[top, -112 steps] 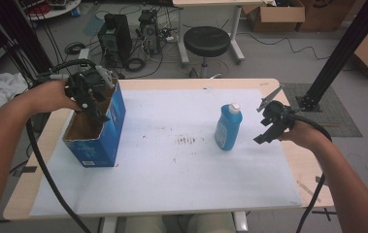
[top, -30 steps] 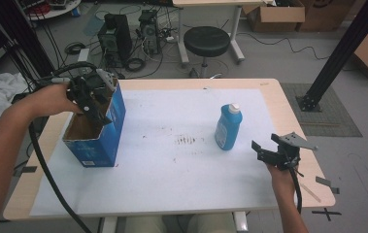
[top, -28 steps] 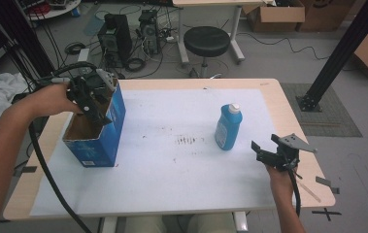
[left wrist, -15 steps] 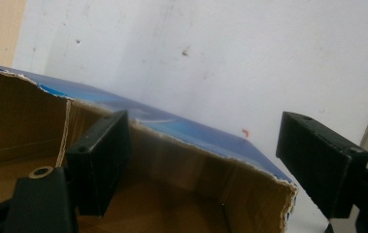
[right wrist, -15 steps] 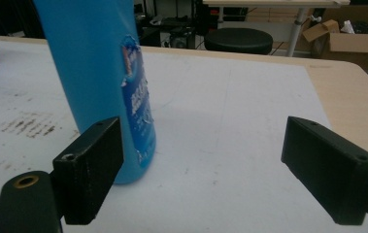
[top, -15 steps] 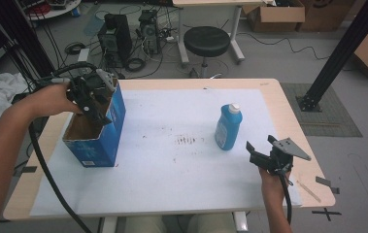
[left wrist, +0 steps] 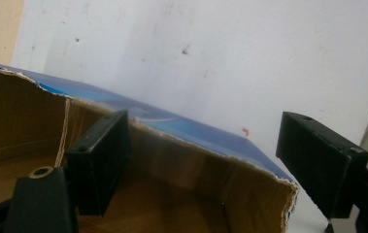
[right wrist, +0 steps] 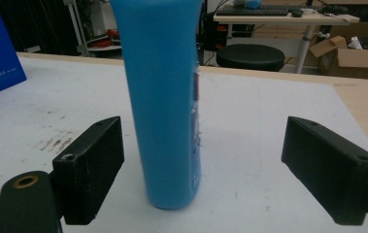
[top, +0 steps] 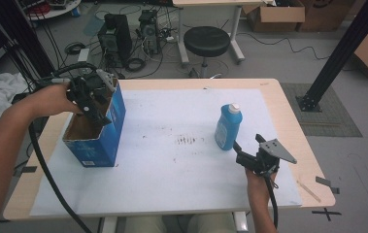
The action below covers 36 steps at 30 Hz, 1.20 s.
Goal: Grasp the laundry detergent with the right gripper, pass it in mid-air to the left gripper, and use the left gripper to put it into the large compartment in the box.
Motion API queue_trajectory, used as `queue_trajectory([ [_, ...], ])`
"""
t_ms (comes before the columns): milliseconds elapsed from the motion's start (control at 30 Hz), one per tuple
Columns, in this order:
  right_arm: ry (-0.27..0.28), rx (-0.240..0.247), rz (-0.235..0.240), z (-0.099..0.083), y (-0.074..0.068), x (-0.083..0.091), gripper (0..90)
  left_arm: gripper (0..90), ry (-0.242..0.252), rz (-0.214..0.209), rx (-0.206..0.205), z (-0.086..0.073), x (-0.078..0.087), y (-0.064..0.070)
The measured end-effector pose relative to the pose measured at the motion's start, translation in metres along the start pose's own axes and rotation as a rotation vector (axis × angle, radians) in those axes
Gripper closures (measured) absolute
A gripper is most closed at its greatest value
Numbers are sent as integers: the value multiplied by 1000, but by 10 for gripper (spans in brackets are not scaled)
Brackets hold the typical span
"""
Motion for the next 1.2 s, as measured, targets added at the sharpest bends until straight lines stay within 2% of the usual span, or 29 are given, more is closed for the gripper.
queue_trajectory([
  [233,19,-7,12,6,-13,-8,151,211,1,-1,-3,1,-1,0],
  [533,20,-7,18,12,-21,-24,150,211,1,-1,-1,0,-1,0],
  [1200,1,-22,3,18,-25,-56,150,211,3,-4,4,-4,-3,-1],
])
Point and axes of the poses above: each handheld gripper's, and its own axes: x roughly backward along the jaws, z roughly out of its top, y roughly to its right, the point moved 4 cm from there along -x, roughly forward along the jaws, and after that the axes turned 2 degrees about y, right-handed, at the moved point
